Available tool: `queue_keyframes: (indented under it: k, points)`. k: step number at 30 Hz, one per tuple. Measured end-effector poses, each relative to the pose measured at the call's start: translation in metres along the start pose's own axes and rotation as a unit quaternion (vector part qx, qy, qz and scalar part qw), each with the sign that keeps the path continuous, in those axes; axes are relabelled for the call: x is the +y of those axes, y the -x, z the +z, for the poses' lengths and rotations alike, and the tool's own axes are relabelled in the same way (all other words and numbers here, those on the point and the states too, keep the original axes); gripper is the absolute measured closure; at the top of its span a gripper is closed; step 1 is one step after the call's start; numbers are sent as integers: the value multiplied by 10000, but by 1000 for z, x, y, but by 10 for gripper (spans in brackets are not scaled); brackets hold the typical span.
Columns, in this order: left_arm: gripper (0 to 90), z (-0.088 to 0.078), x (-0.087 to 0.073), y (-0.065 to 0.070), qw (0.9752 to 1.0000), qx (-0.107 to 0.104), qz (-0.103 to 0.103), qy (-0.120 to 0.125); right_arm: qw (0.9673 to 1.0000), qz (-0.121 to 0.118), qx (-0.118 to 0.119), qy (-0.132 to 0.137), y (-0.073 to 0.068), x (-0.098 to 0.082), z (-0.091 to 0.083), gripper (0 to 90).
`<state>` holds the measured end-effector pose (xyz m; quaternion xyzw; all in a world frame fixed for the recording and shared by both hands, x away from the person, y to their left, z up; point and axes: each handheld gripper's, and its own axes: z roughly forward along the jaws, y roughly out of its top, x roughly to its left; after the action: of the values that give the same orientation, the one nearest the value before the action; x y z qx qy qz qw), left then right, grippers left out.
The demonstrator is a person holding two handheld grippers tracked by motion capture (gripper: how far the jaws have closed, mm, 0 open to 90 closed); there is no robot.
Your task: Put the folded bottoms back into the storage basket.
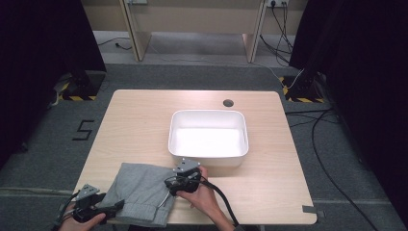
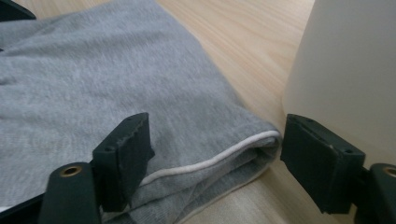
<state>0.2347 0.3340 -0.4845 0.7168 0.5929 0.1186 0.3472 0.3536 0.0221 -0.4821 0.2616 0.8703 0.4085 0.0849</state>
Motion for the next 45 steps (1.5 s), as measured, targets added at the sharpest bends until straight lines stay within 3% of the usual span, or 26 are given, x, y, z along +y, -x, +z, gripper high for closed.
queue_keyframes:
  k: [7,9,15,21,30,34,45]
  points:
    - [278,0,0,1,9998,-167,100,4,9987,413,262,-128,4,-2,15,219]
    - [317,0,0,2,9995,-297,120,24,9980,517,338,-163,5,-2,17,241]
    - [574,1,0,7,9980,-529,321,82,9981,450,417,-24,-1,-4,13,472]
    - [733,2,0,19,9961,-226,802,296,9980,445,377,223,-3,-5,6,642]
    - [781,-4,2,19,9947,-430,808,477,9969,419,288,596,-7,-1,-8,693]
    - [782,-12,6,26,9928,-428,986,531,9969,341,265,661,-9,3,-14,696]
    - [784,-36,19,36,9883,-608,1120,840,9937,154,203,1094,-18,22,-42,699]
